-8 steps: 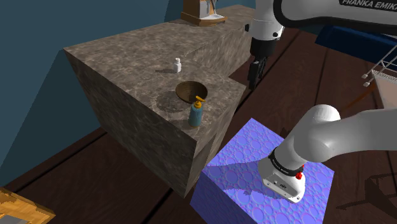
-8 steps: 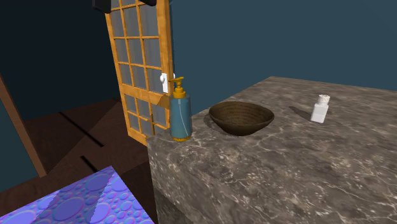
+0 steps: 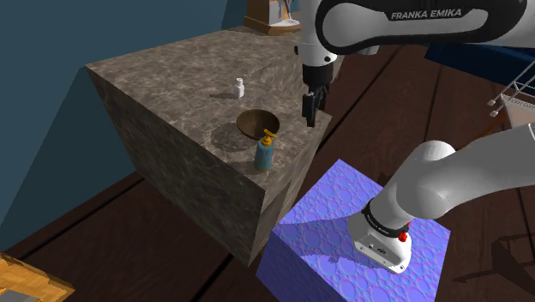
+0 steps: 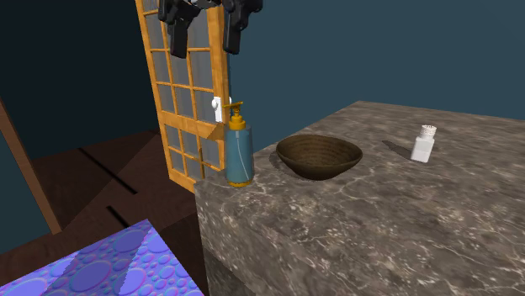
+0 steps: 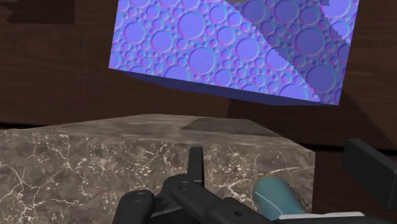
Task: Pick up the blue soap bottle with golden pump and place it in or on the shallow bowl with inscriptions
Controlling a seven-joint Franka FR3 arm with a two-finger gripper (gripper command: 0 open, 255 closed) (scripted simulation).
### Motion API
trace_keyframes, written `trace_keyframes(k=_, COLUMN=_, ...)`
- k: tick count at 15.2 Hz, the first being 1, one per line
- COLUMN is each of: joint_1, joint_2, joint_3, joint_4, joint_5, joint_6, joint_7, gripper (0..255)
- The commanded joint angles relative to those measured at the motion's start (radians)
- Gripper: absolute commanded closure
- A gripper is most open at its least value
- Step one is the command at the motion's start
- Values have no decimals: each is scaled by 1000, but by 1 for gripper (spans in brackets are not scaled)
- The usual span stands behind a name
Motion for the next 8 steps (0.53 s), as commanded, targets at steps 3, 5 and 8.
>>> trace_keyframes(k=3, joint_1=11, joint_2=180, joint_3=58, joint_4=78, joint_5=-22, joint_6=58, joint_7=53, gripper=0)
trace_keyframes(k=5, joint_1=16, joint_2=271, joint_3=82, joint_4=124, joint_5=-41, joint_6=78, joint_7=80, gripper=0)
trace_keyframes(k=8, joint_1=26, joint_2=408, joint_3=113, joint_4=203, joint_5=-78, joint_6=98, joint_7=122, gripper=0)
